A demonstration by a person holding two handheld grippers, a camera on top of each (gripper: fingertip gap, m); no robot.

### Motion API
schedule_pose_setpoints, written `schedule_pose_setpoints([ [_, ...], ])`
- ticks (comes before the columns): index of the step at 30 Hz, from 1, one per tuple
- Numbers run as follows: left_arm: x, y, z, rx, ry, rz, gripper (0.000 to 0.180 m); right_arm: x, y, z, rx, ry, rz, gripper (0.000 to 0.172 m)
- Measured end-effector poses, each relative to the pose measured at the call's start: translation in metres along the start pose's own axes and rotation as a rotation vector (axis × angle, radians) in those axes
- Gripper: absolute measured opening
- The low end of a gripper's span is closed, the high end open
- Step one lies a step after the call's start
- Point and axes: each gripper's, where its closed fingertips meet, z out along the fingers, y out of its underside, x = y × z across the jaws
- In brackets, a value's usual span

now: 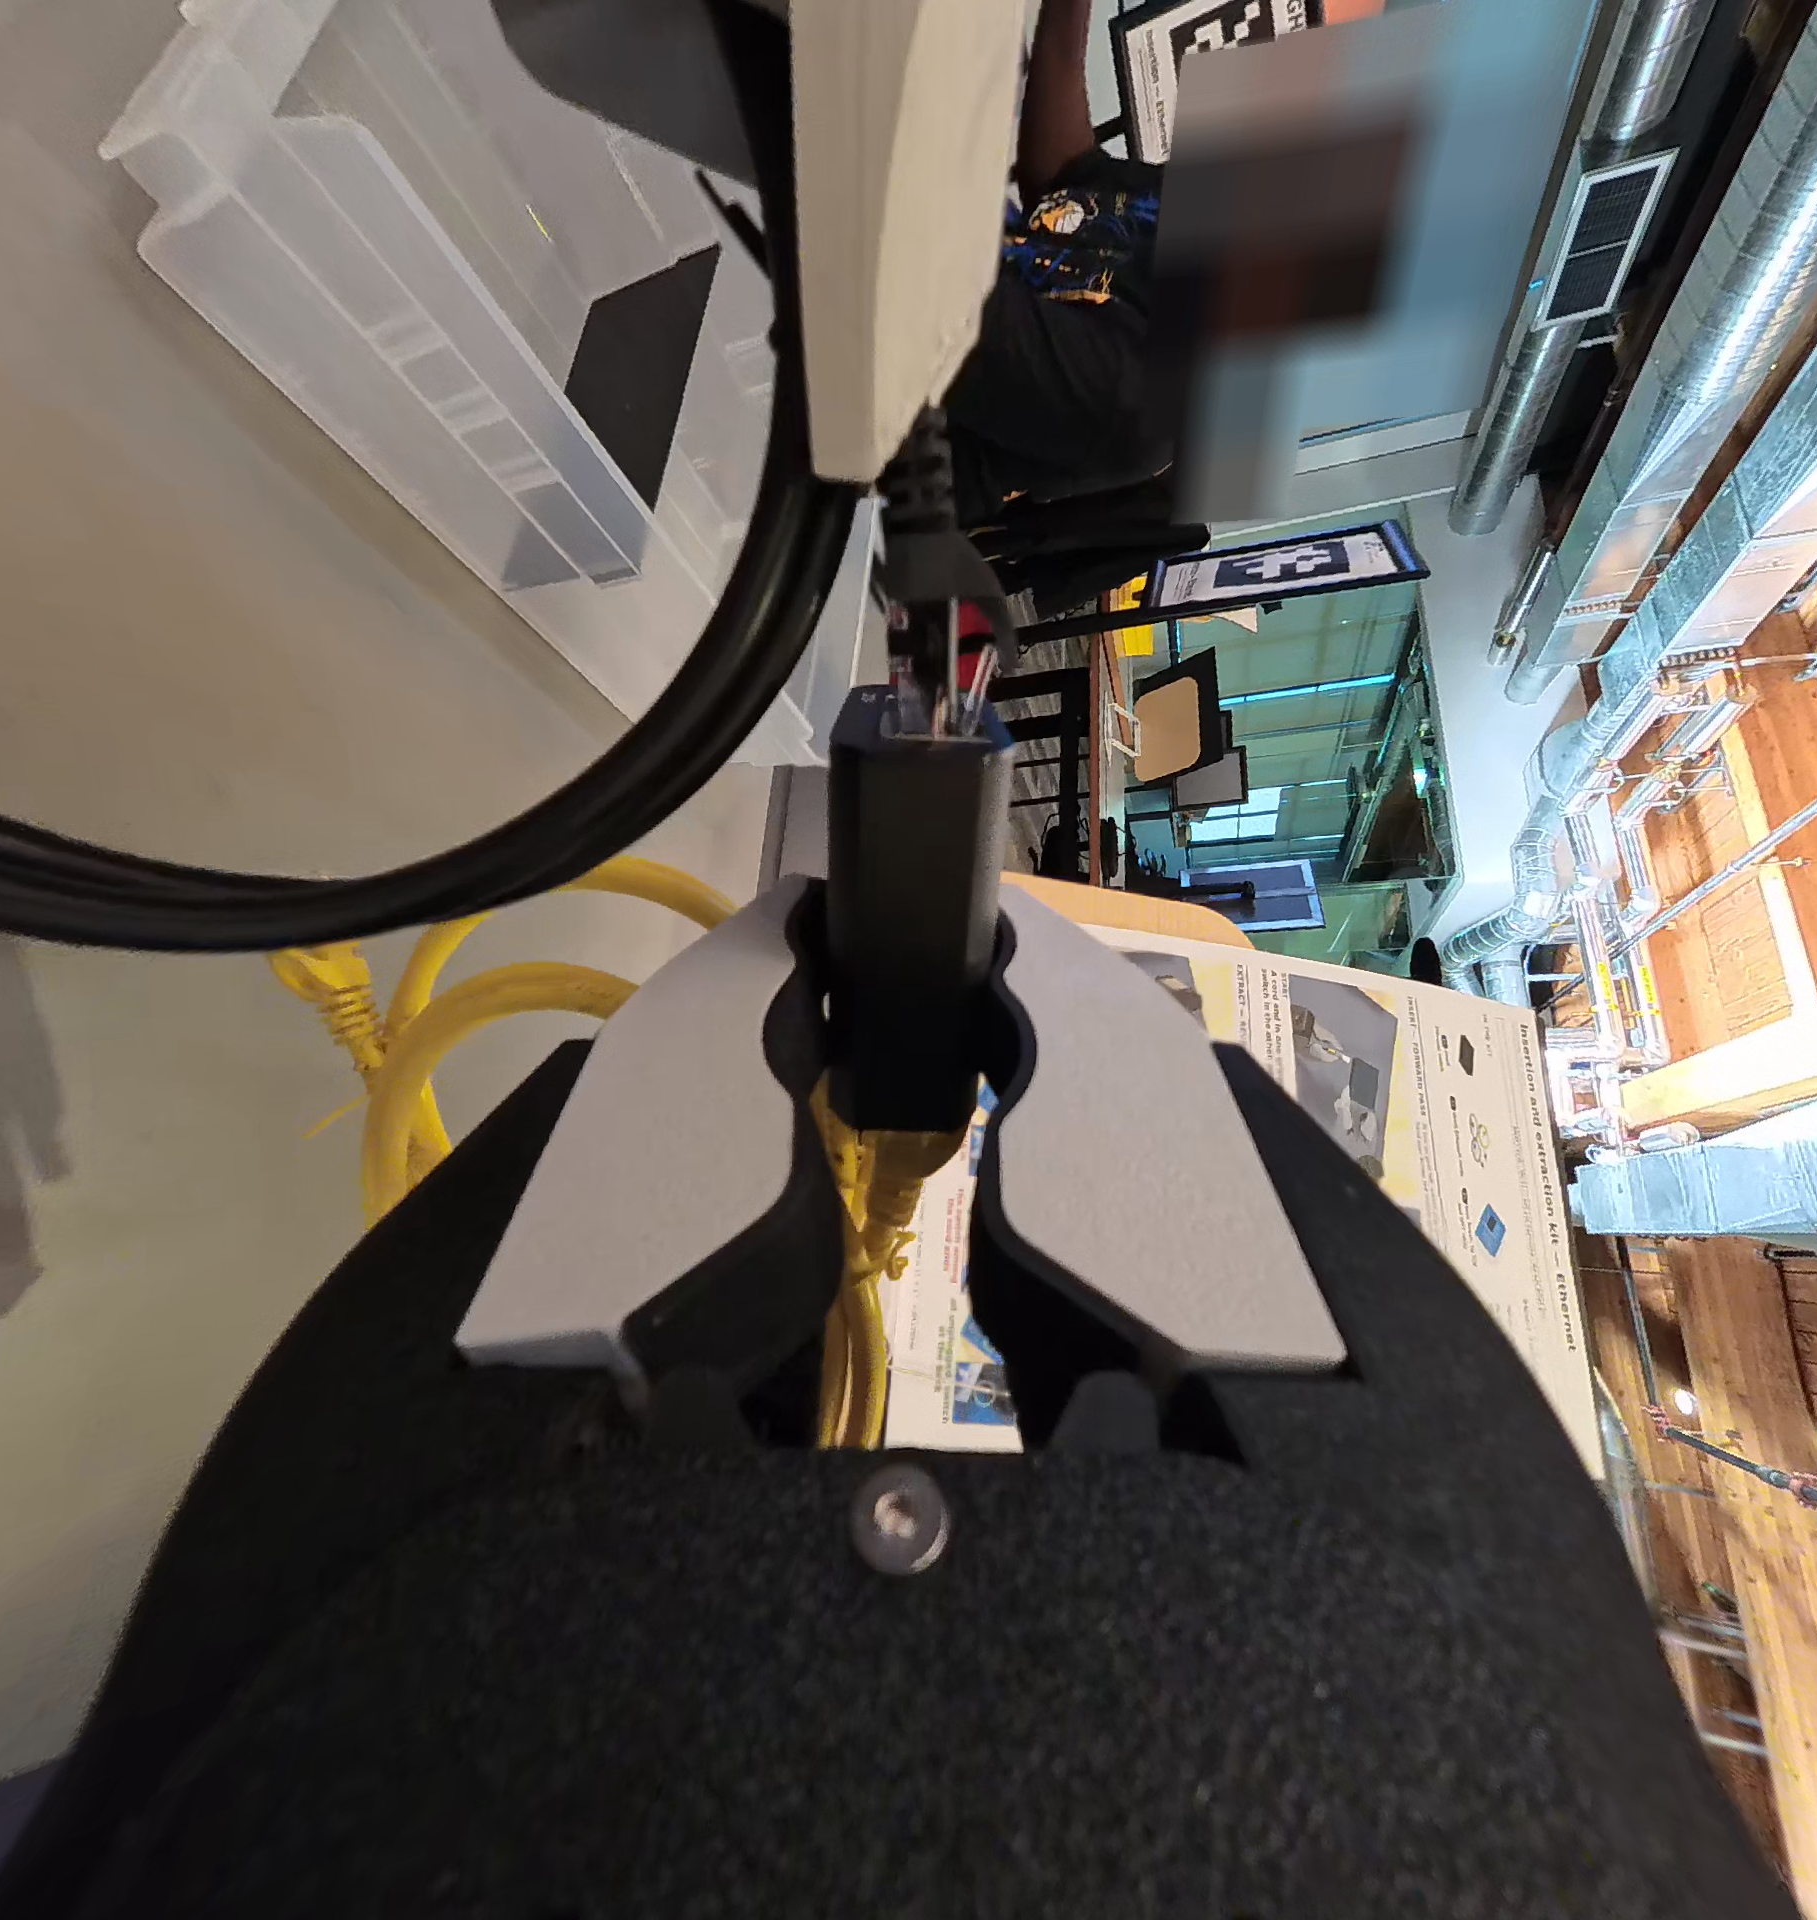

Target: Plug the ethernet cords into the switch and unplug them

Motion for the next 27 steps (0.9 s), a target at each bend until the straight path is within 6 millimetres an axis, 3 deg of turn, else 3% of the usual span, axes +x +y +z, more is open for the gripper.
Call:
schedule_pose_setpoints([
  [12,-0.006,0.017,0.004,-0.103,-0.02,0.042,0.009,-0.014,-0.003,0.007,-0.017,-0.043,-0.048,0.025],
  [21,-0.011,0.018,0.005,-0.107,-0.025,0.037,0.009,-0.015,-0.005,0.011,-0.023,-0.038,-0.053,0.025],
  [27,0.004,0.009,-0.003,-0.026,0.105,0.017,0.012,-0.008,-0.01,0.001,0.043,-0.032,-0.038,0.025],
])
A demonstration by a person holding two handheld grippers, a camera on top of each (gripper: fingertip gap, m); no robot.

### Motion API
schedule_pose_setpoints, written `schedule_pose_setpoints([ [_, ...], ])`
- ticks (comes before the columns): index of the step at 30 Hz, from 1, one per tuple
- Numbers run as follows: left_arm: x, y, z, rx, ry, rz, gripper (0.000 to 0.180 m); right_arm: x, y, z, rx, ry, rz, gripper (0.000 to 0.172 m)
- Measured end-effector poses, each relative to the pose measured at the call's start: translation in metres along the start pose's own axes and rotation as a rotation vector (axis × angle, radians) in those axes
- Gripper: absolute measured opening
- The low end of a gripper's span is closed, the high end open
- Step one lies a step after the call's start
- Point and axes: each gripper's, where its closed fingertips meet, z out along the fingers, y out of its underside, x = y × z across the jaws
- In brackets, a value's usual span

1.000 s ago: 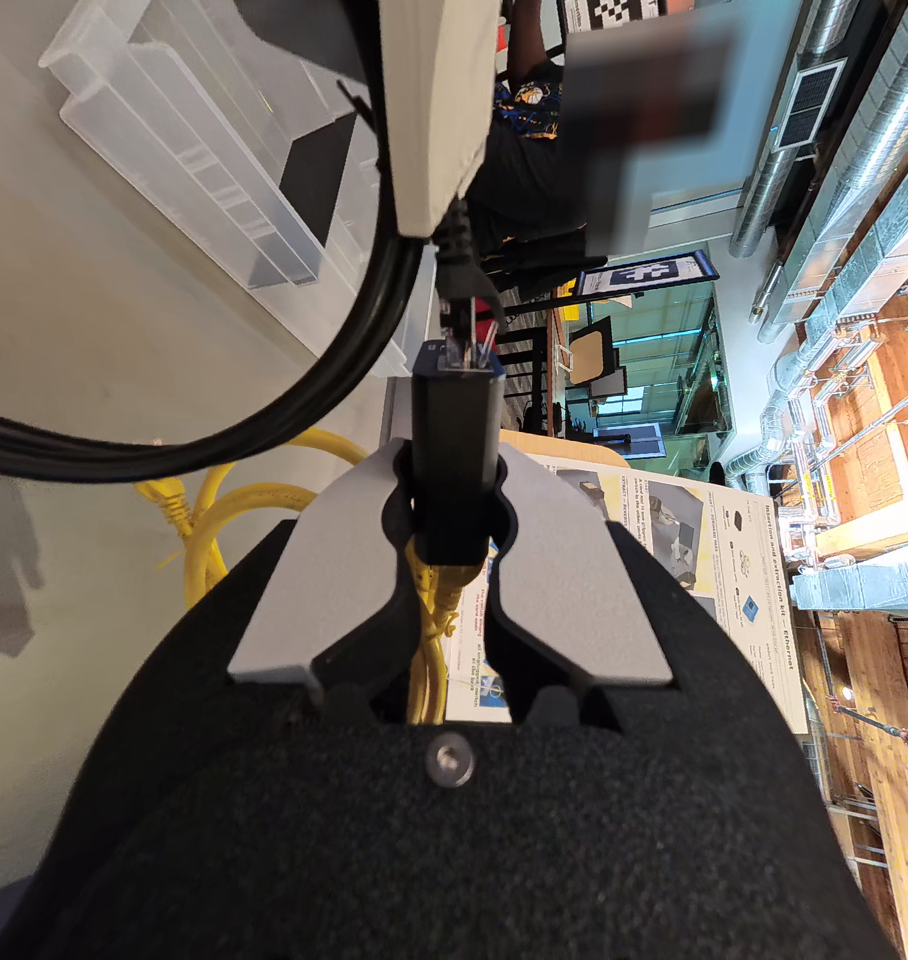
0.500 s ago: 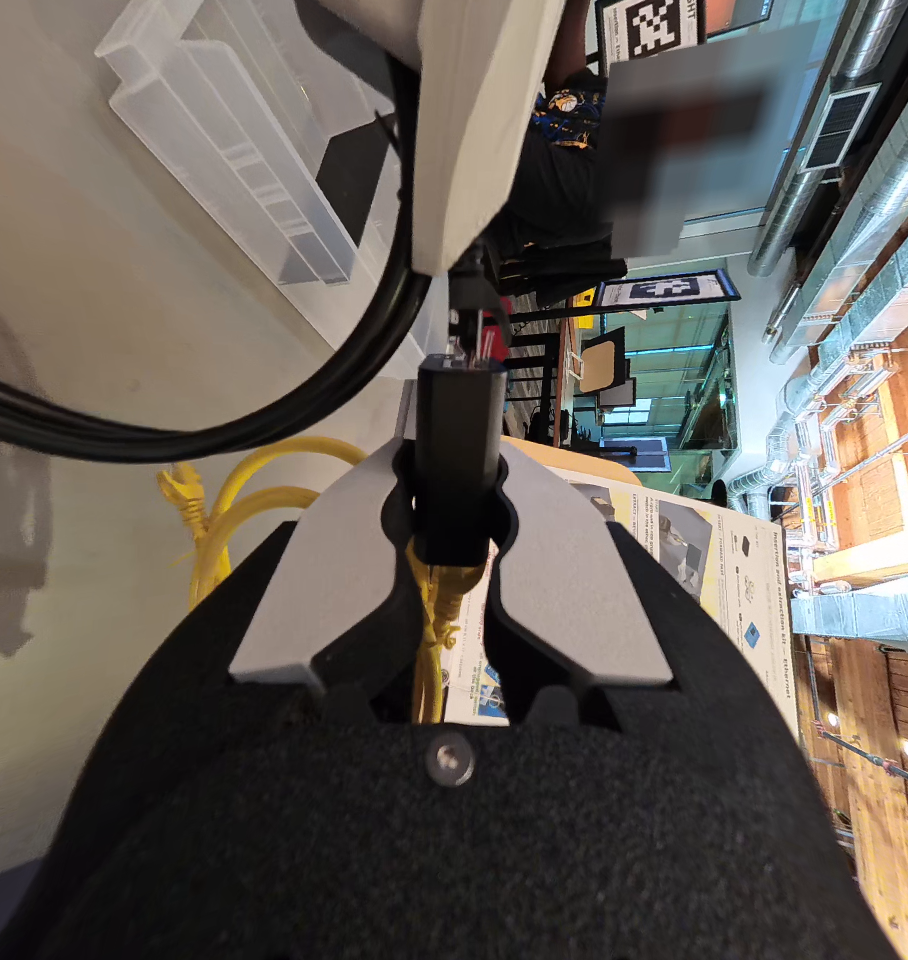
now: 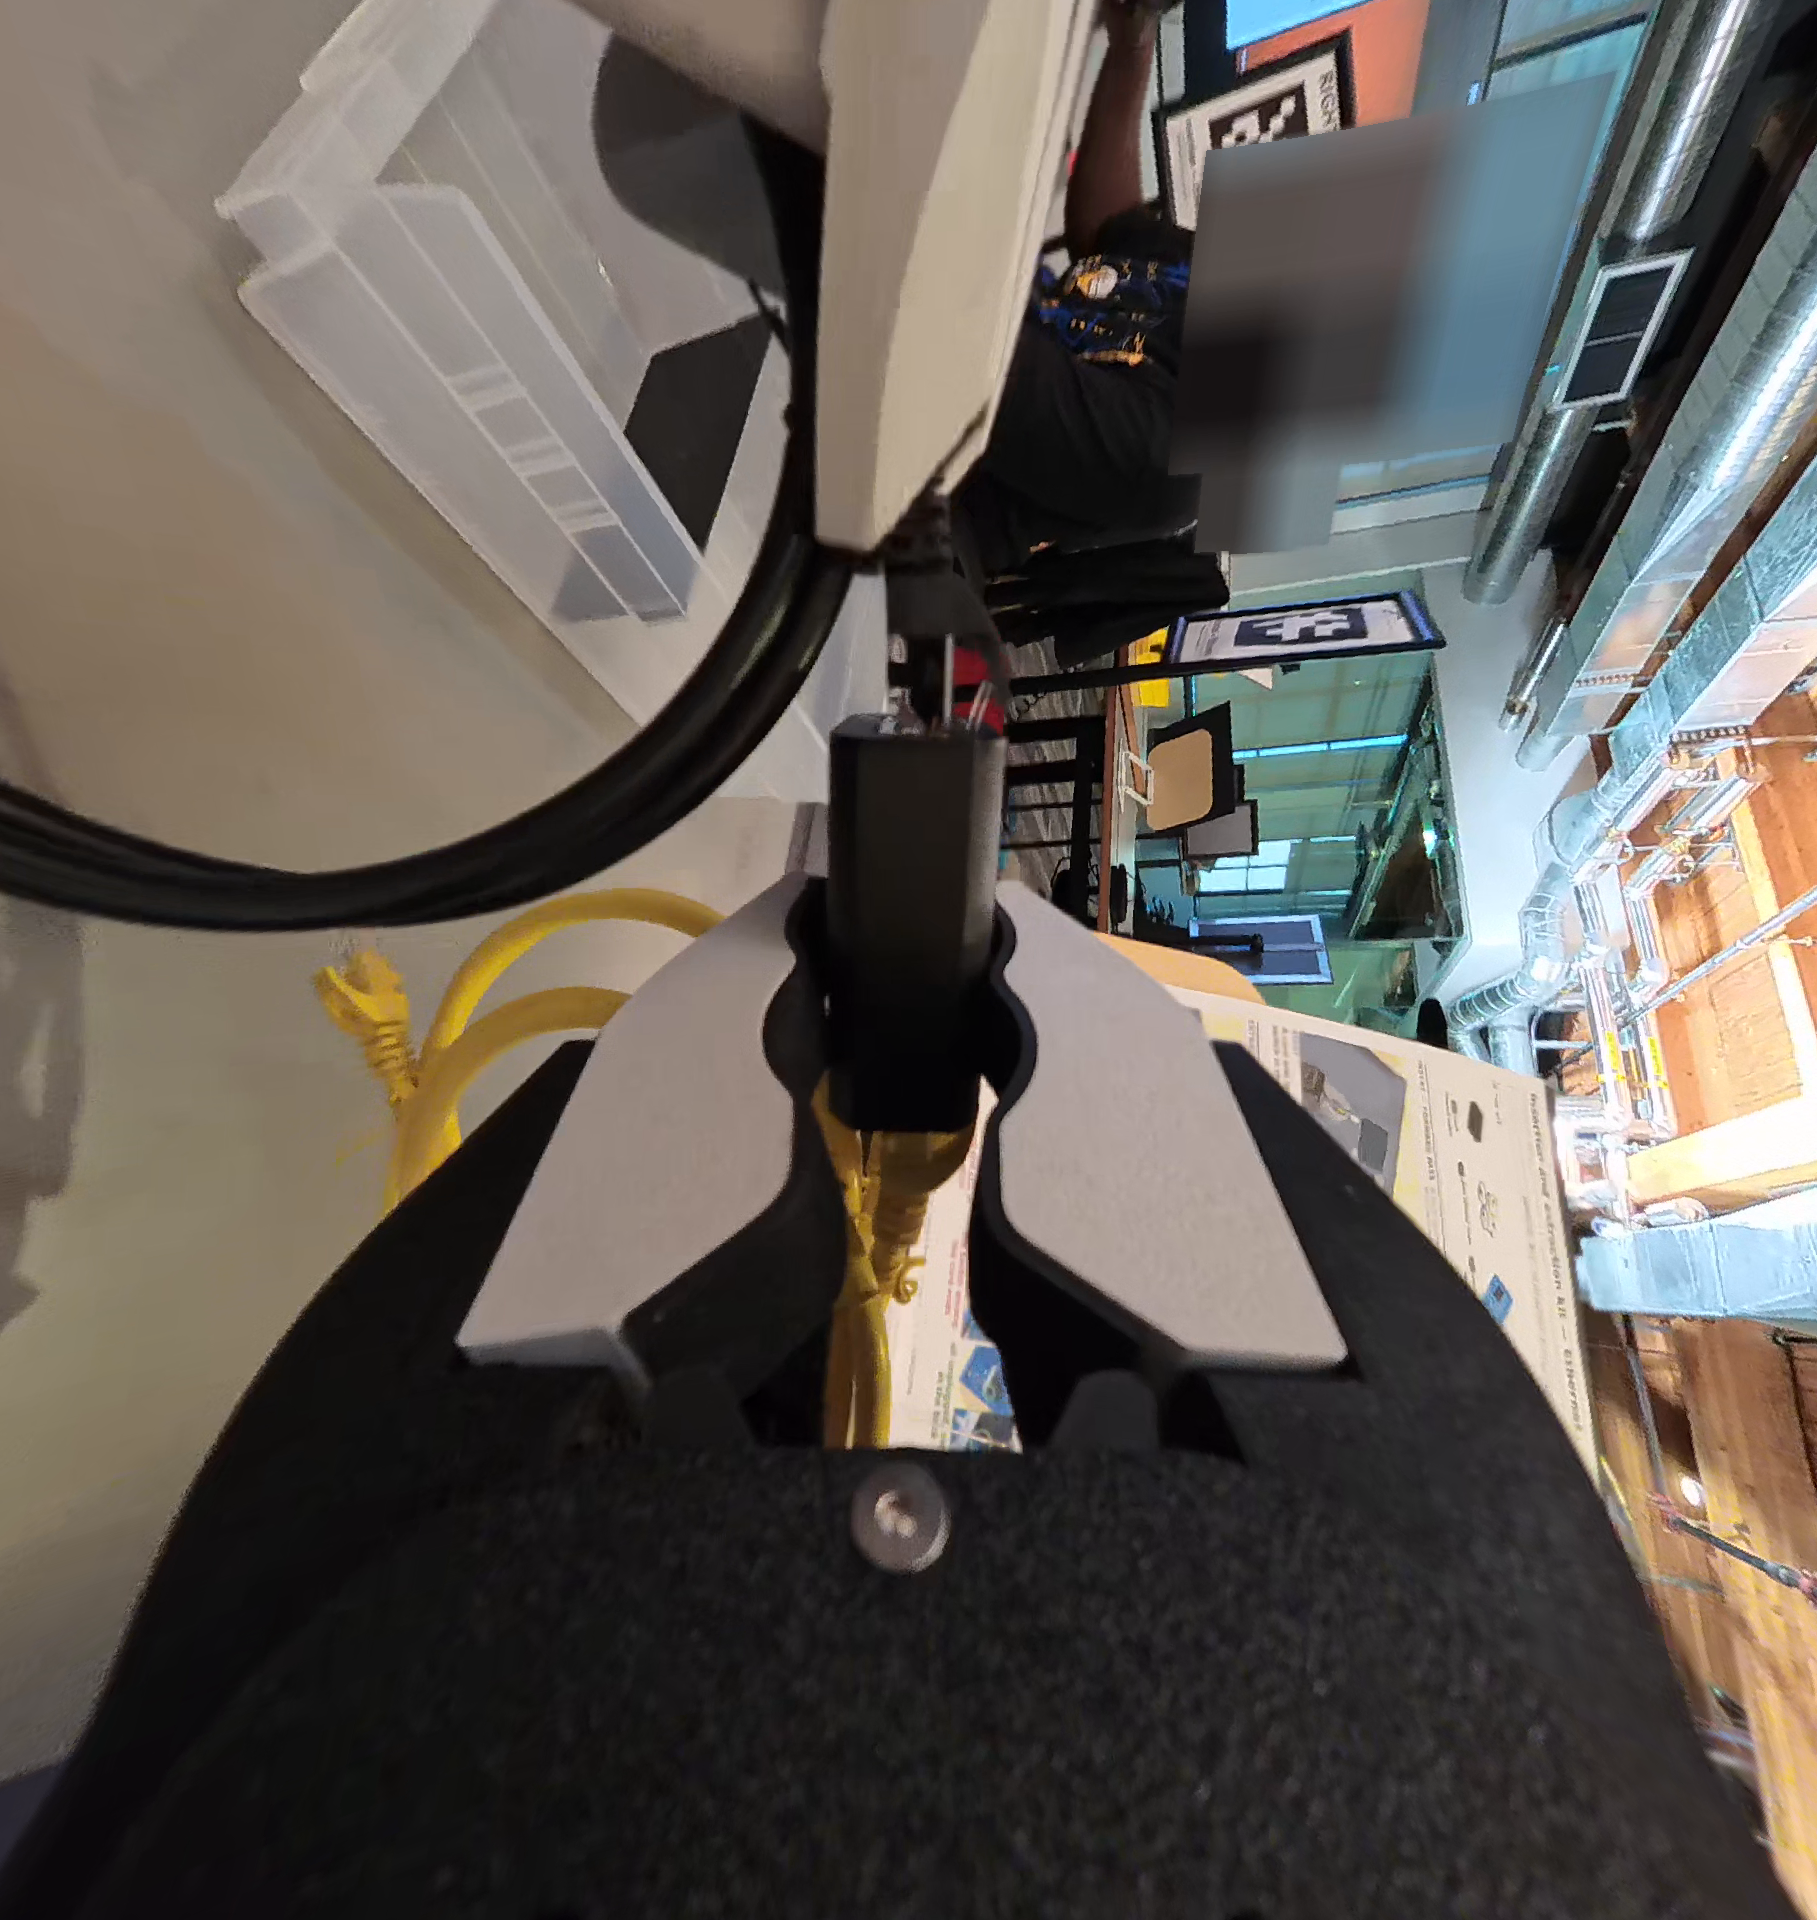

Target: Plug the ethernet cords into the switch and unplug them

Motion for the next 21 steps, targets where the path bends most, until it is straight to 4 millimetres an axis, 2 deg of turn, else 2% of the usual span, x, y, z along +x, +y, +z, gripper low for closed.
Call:
schedule_pose_setpoints([
  [3,0.003,-0.001,-0.03,0.147,-0.002,0.003,0.045,0.001,0.007,-0.003,-0.04,-0.003,-0.014,0.025],
  [5,-0.008,0.013,-0.057,0.279,-0.083,-0.014,0.056,0.002,0.015,-0.005,-0.055,0.0,-0.016,0.025],
  [6,-0.013,0.027,-0.069,0.352,-0.11,-0.048,0.057,0.003,0.019,-0.006,-0.057,-0.003,-0.008,0.025],
  [8,-0.018,0.075,-0.078,0.419,-0.129,-0.136,0.058,0.005,0.024,-0.009,-0.06,-0.007,0.01,0.025],
  [10,-0.027,0.133,-0.071,0.348,-0.182,-0.189,0.058,0.006,0.025,-0.012,-0.05,-0.007,0.023,0.025],
  [11,-0.03,0.154,-0.064,0.278,-0.206,-0.201,0.058,0.007,0.025,-0.013,-0.05,-0.005,0.025,0.025],
  [12,-0.03,0.165,-0.057,0.202,-0.205,-0.211,0.063,0.008,0.026,-0.013,-0.051,-0.003,0.023,0.025],
  [17,-0.028,0.168,-0.042,0.124,-0.215,-0.126,0.065,0.009,0.025,-0.015,-0.058,-0.001,0.022,0.025],
  [21,-0.016,0.167,-0.042,0.147,-0.134,-0.21,0.063,0.017,0.023,-0.02,-0.038,0.006,0.082,0.025],
])
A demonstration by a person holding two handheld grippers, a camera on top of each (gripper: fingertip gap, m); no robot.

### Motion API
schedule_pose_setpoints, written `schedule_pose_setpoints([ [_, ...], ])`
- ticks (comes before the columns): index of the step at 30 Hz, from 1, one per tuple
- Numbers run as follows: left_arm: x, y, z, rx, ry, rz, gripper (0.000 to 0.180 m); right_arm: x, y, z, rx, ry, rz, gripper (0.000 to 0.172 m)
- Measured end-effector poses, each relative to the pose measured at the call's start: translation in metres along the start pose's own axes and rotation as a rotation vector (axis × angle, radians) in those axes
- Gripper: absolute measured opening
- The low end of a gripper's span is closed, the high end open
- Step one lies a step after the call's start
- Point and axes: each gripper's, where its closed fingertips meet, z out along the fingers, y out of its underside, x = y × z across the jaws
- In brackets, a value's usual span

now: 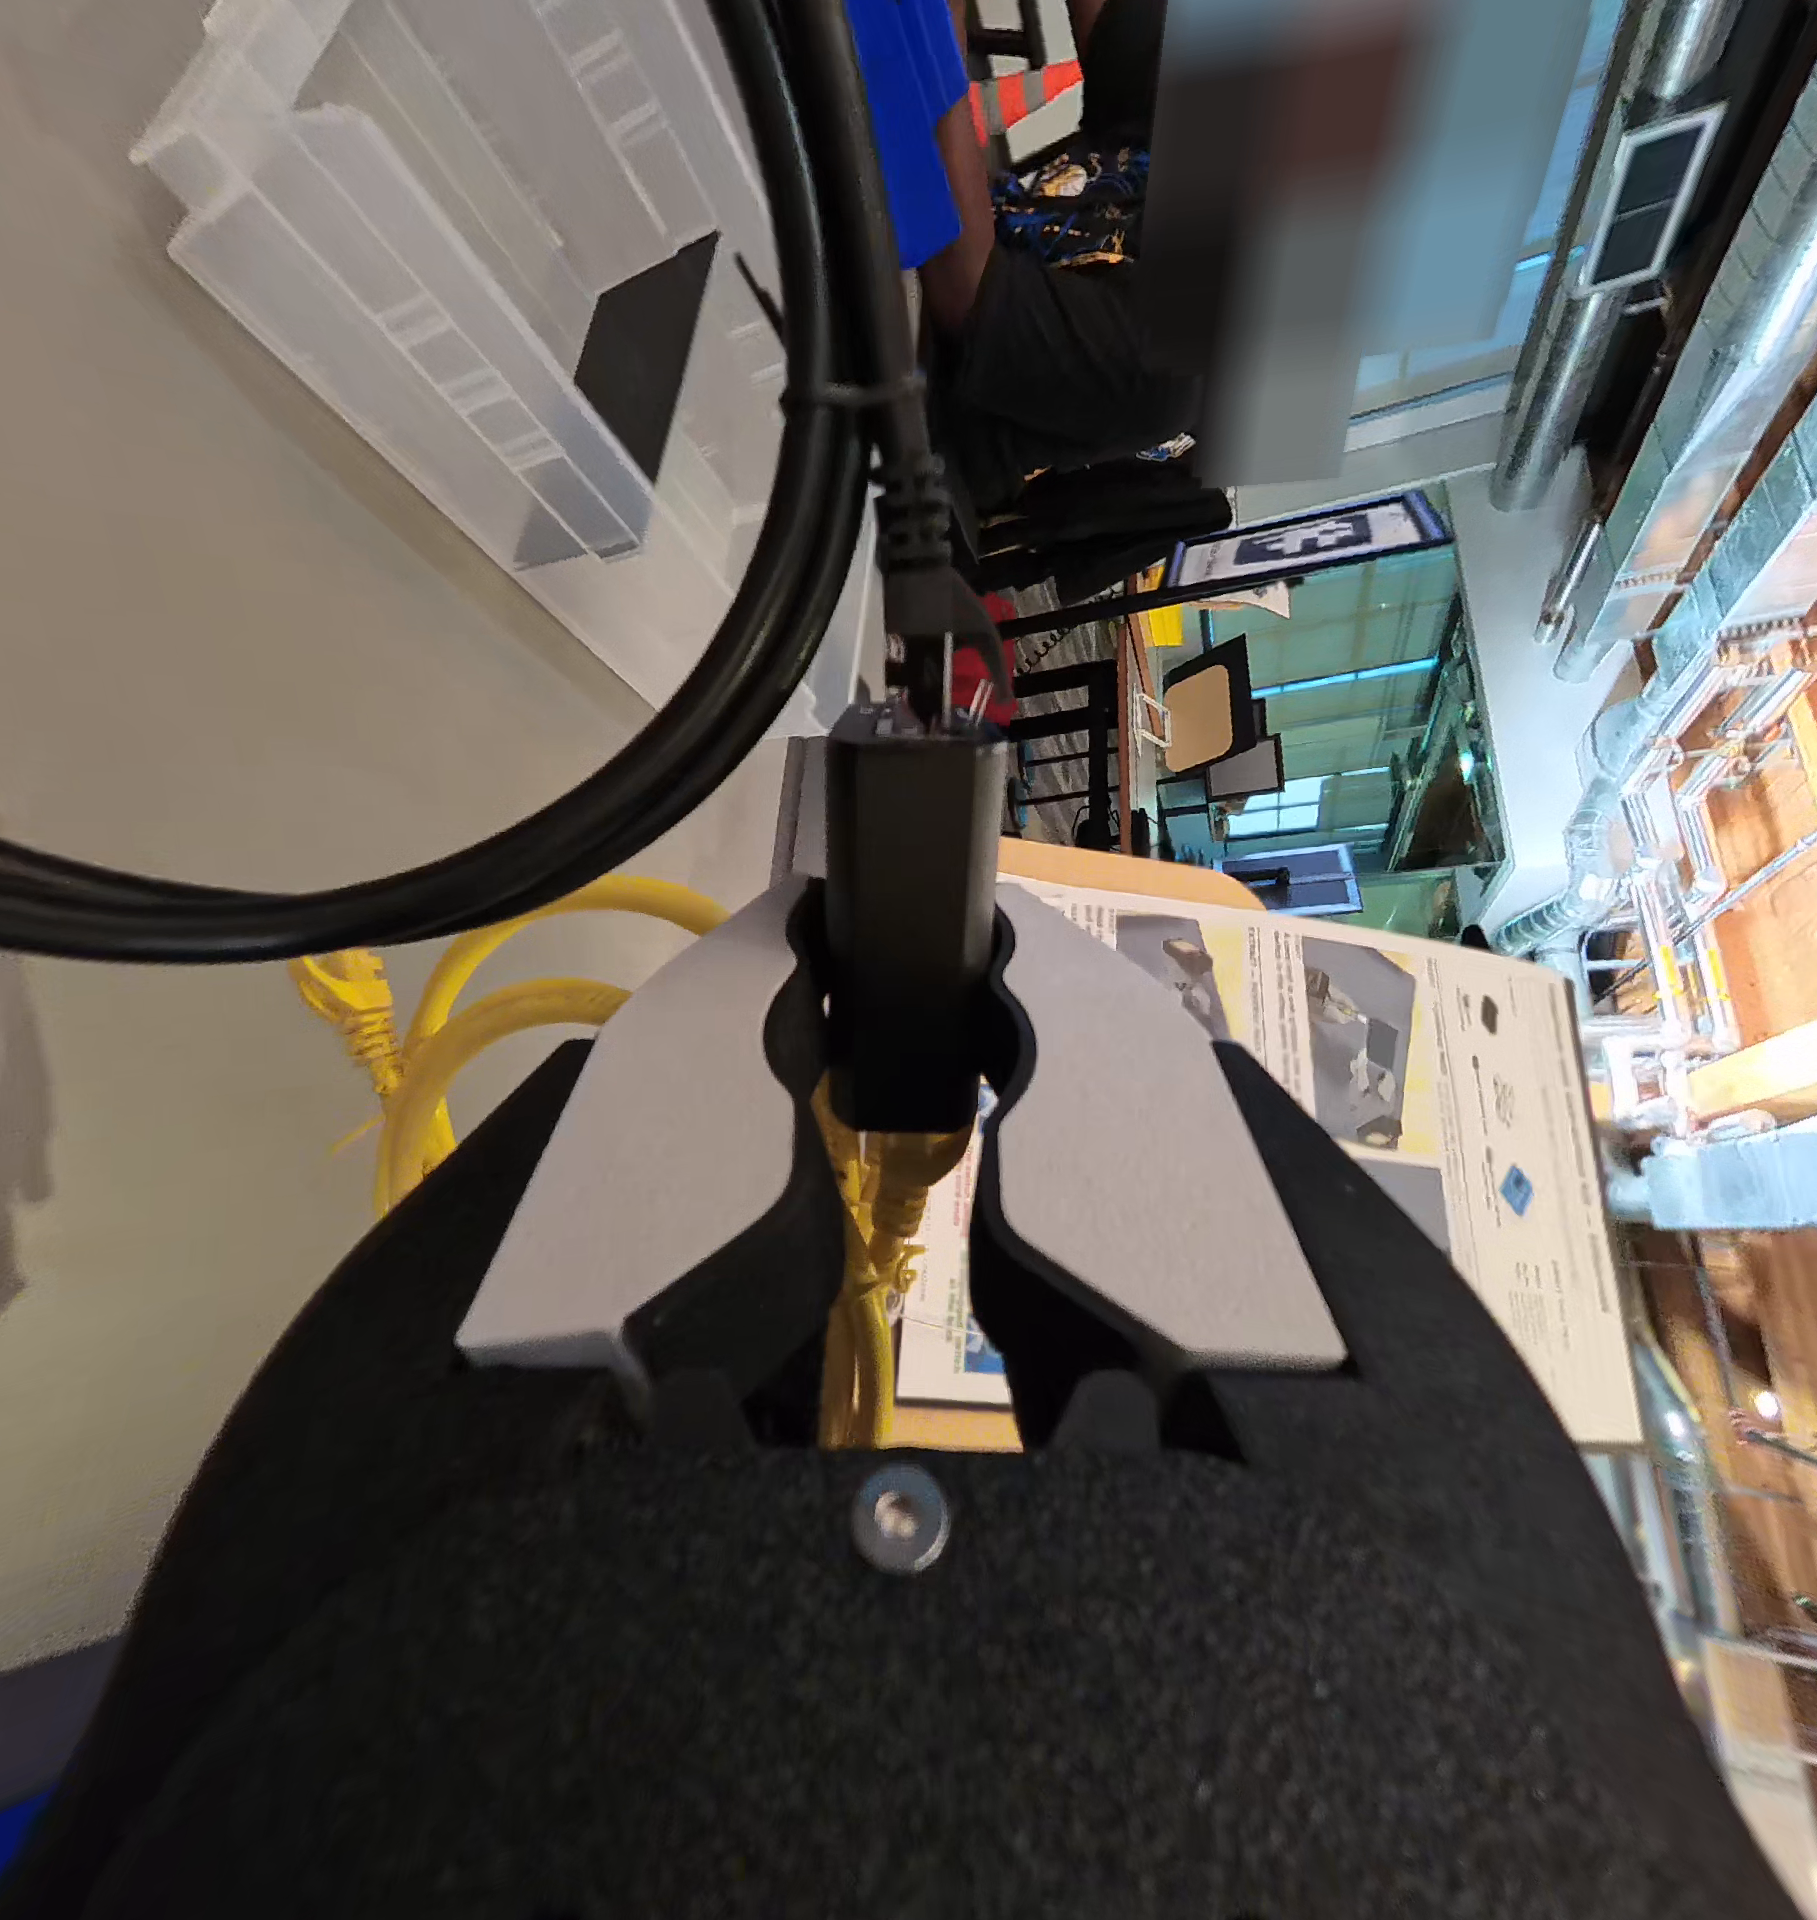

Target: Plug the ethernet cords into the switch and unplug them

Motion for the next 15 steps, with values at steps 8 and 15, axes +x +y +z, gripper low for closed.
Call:
schedule_pose_setpoints([
  [8,0.002,0.012,0.008,-0.078,0.082,-0.11,0.058,0.078,0.043,-0.069,-0.068,0.018,0.343,0.025],
  [15,0.014,0.018,0.015,-0.116,0.137,-0.124,0.057,0.056,0.15,-0.112,-0.311,-0.608,0.698,0.025],
])
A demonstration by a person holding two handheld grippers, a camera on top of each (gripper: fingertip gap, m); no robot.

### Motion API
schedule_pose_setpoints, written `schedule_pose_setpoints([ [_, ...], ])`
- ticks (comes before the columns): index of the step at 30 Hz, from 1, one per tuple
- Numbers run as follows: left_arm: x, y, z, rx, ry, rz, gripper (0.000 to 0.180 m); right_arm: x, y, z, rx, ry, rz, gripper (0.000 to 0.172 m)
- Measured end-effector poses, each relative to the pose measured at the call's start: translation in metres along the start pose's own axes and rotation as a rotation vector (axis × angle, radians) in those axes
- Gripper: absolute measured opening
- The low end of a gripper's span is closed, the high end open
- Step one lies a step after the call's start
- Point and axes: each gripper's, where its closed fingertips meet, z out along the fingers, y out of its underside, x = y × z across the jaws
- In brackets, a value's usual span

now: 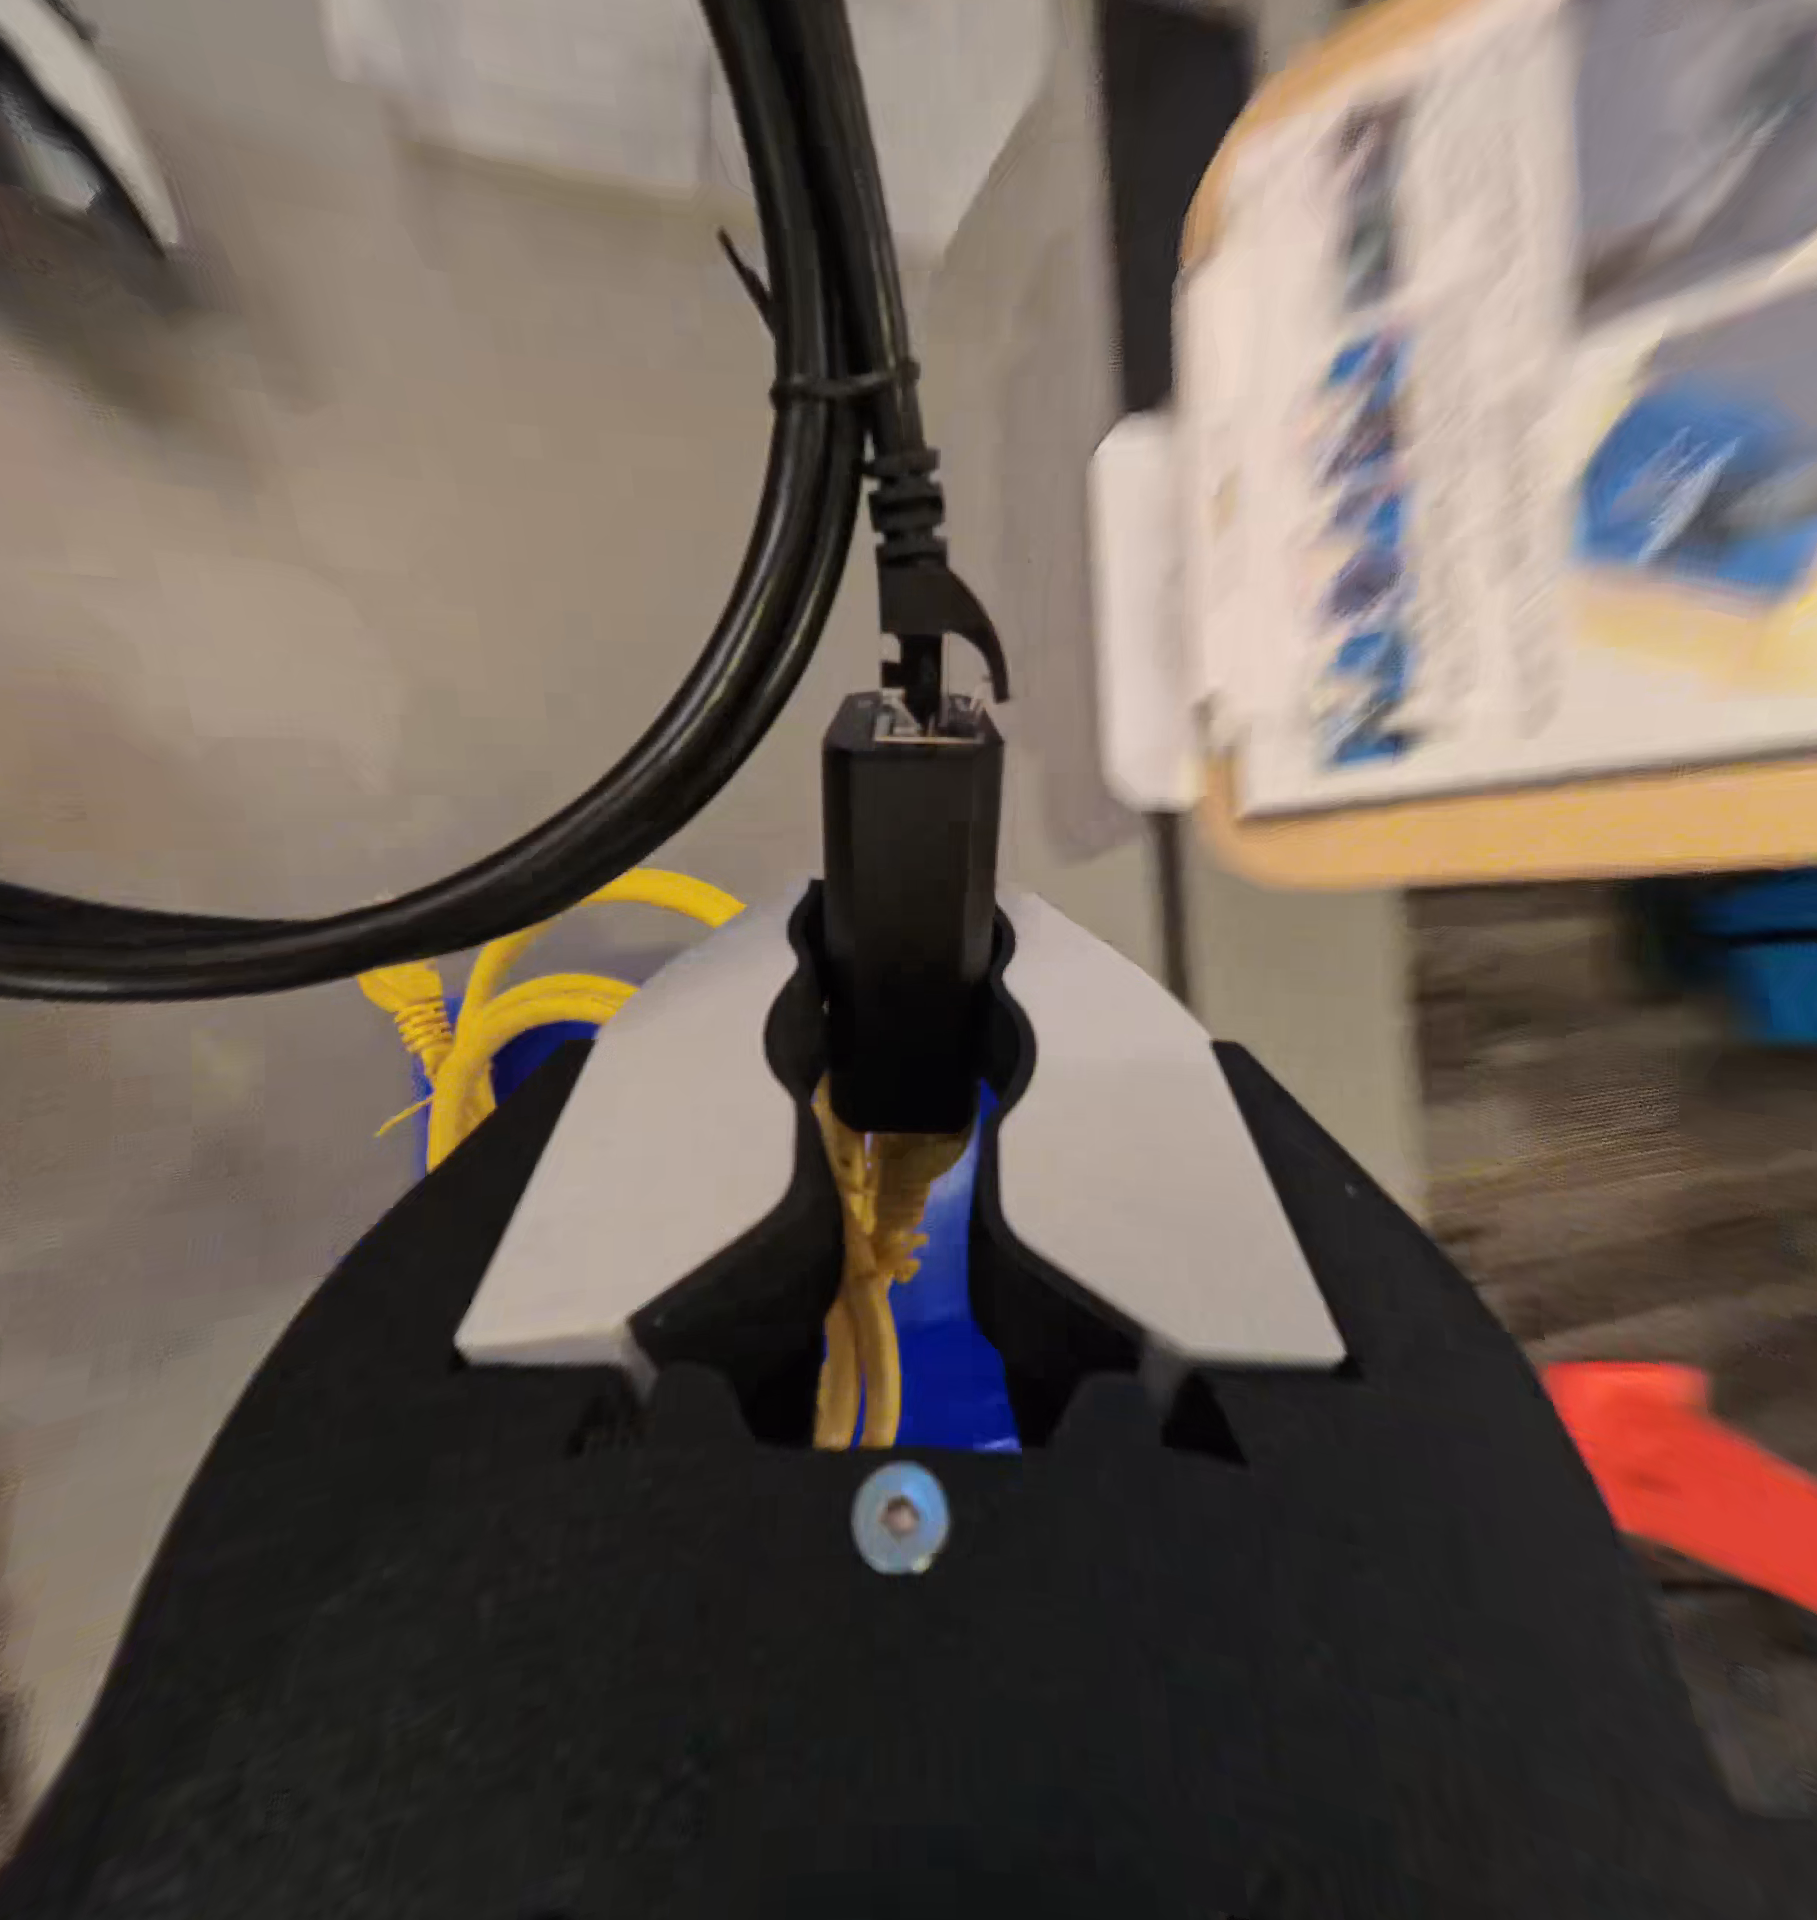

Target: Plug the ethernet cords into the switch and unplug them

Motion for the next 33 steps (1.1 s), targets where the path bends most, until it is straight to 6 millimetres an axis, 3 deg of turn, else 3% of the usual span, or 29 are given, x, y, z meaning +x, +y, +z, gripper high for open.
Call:
schedule_pose_setpoints([
  [3,0.005,0.001,0.004,-0.013,0.008,0.025,0.056,0.004,0.071,0.01,-0.157,-0.368,0.269,0.025],
  [5,0.009,0.002,0.007,-0.021,0.016,0.037,0.056,0.004,0.122,0.018,-0.273,-0.536,0.409,0.025],
  [8,0.013,0.005,0.011,-0.037,0.033,0.047,0.056,-0.008,0.181,0.035,-0.44,-0.751,0.585,0.025],
  [11,0.013,0.007,0.014,-0.052,0.033,0.059,0.056,-0.013,0.215,0.061,-0.601,-0.844,0.655,0.025],
  [17,0.014,0.009,0.015,-0.061,0.053,0.044,0.056,-0.011,0.24,0.108,-0.738,-0.802,0.532,0.026],
  [19,0.015,0.01,0.015,-0.063,0.071,0.028,0.056,-0.009,0.254,0.115,-0.824,-0.758,0.527,0.026],
  [22,0.016,0.011,0.013,-0.063,0.083,0.014,0.056,-0.005,0.258,0.116,-0.885,-0.698,0.523,0.026],
  [24,0.017,0.01,0.012,-0.061,0.091,0.008,0.056,0.0,0.258,0.109,-0.907,-0.651,0.526,0.027],
  [26,0.016,0.009,0.01,-0.058,0.094,0.0,0.056,0.008,0.253,0.097,-0.898,-0.595,0.529,0.039],
  [29,0.016,0.008,0.008,-0.048,0.107,-0.023,0.056,0.024,0.231,0.068,-0.784,-0.475,0.52,0.042],
  [32,0.018,0.006,0.005,-0.036,0.124,-0.052,0.056,0.043,0.215,0.03,-0.687,-0.23,0.447,0.051],
  [33,0.018,0.006,0.004,-0.033,0.127,-0.057,0.056,0.041,0.206,0.018,-0.631,-0.168,0.417,0.054],
])
